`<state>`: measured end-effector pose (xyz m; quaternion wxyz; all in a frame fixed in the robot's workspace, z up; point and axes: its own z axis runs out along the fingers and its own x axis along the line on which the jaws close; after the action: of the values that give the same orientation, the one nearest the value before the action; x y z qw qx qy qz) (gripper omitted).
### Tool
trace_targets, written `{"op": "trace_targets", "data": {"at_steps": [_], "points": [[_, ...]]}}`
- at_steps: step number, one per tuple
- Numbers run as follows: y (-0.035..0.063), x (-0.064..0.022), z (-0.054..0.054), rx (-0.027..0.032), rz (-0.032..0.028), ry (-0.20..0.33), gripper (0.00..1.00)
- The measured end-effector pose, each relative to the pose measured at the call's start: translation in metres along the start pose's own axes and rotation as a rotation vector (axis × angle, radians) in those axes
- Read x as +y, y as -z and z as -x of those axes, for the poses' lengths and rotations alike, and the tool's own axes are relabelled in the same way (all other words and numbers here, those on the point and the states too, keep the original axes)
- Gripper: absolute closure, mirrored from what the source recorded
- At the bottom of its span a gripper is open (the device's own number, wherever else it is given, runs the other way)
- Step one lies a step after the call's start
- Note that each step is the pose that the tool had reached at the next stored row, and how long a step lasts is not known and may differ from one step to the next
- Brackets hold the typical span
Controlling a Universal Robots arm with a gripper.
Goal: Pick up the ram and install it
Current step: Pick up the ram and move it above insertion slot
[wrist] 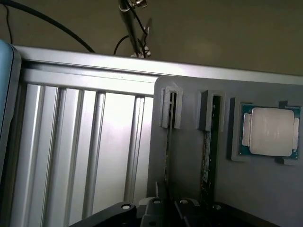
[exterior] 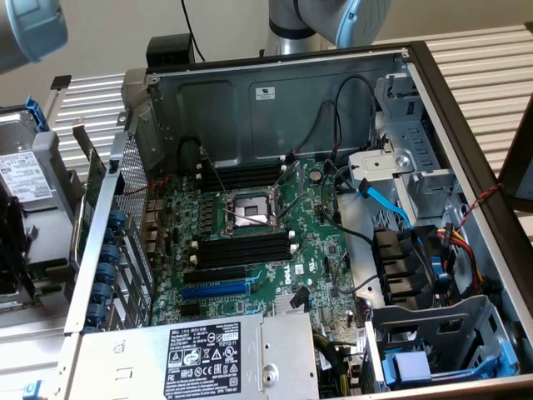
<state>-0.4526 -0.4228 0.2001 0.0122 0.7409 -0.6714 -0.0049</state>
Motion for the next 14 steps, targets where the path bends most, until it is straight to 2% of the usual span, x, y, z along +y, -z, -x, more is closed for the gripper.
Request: {"op": "trace_targets", "data": {"at_steps": [6, 14], "points": [[0.0055, 0.0004, -0.001, 0.0, 0.0001, -0.001, 0.87], [0.0249, 0.001, -0.002, -0.0002, 0.0003, -0.014, 0.87]]}}
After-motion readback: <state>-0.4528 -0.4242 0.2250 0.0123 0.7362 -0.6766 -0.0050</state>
